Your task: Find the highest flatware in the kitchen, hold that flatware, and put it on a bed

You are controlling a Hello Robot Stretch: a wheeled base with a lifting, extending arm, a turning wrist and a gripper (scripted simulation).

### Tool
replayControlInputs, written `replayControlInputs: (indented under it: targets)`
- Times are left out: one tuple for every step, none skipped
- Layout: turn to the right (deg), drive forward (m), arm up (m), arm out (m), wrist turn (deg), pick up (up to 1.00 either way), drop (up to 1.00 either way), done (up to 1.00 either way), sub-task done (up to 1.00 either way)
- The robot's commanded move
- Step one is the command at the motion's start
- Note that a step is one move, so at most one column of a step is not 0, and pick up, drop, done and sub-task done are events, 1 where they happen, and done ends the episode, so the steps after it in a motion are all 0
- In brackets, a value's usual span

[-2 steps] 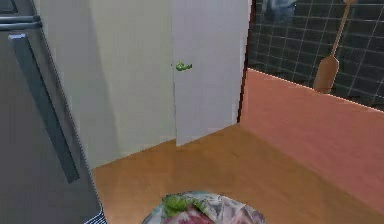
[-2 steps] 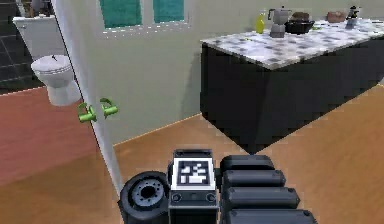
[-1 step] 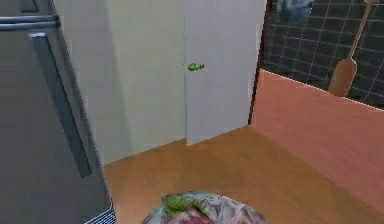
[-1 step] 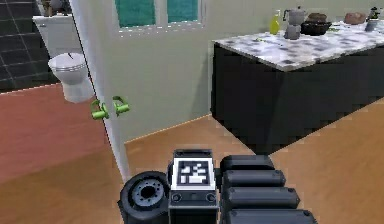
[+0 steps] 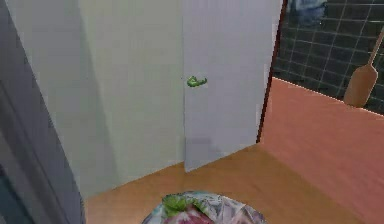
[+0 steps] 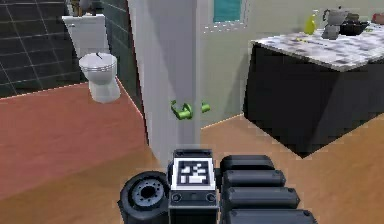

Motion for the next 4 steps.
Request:
replayControlInputs:
  targets:
    - [39.0,0.00,0.00,0.00,0.0,0.00,0.00,0.00,0.00]
    - [0.0,0.45,0.00,0.00,0.0,0.00,0.00,0.00,0.00]
    - [9.0,0.00,0.00,0.00,0.0,0.00,0.00,0.00,0.00]
    - [0.0,1.00,0.00,0.00,0.0,0.00,0.00,0.00,0.00]
